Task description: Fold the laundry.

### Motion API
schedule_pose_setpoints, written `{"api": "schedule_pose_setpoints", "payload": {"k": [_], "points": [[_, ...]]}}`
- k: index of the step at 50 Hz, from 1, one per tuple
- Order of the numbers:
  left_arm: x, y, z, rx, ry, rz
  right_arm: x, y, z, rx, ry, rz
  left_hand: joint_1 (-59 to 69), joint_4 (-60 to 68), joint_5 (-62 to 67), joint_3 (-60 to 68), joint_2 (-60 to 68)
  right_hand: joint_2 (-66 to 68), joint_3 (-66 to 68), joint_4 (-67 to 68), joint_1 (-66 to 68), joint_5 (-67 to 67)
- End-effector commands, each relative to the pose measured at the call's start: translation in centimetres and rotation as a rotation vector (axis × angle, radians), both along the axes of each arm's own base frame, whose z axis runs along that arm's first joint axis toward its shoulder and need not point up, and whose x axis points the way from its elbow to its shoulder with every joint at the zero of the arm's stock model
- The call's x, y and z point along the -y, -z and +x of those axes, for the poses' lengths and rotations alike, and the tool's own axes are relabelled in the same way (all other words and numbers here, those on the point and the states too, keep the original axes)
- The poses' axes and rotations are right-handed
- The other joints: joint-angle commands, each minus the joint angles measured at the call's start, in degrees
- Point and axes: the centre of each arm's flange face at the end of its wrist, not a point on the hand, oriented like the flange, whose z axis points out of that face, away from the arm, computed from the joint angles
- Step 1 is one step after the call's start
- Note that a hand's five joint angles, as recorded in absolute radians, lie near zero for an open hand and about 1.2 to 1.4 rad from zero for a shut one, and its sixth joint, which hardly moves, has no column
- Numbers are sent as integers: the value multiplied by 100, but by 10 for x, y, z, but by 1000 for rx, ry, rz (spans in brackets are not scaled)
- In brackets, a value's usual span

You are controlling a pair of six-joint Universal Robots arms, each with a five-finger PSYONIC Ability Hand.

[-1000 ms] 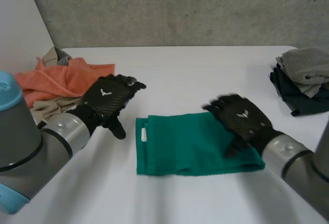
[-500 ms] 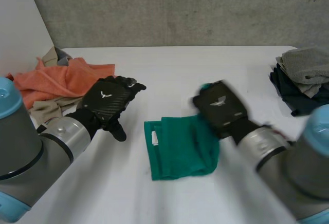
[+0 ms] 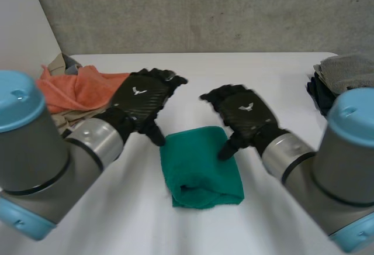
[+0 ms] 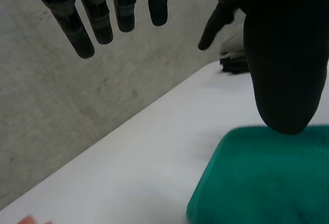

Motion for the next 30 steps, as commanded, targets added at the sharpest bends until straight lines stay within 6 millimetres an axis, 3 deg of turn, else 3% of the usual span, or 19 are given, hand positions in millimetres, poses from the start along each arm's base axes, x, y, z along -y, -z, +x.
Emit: {"api": "schedule_pose_setpoints", "payload": {"k": [1,5,10,13,17,24,30], "points": [[-19,17,-36,32,35,53,26,15,-22,39,96,196,-91,-180,-284,-229,-194,-229,-187,-203,-276,-242],[-23,46,-46,98,13,111,33,40,-22,-6,89,321,-91,-180,-284,-229,-194,-229,-187,-203,-276,-242],[-14,87,-43,206,-76,191,34,69,-16,-47,61,427,-91,-180,-284,-229,-194,-229,-187,-203,-276,-242],[-9,101,-34,259,-126,239,34,88,-12,-76,50,450,-91,-180,-284,-229,-194,-229,-187,-203,-276,-242],[-9,111,-23,322,-149,302,35,93,-12,-125,54,400,-91,-180,-284,-229,-194,-229,-187,-203,-276,-242],[-8,105,-6,368,-153,375,35,73,-14,-235,81,203,-91,-180,-284,-229,-194,-229,-187,-203,-276,-242],[-2,56,-6,221,-76,278,13,40,-6,-312,59,-50,-91,-180,-284,-229,-194,-229,-187,-203,-276,-242]]}}
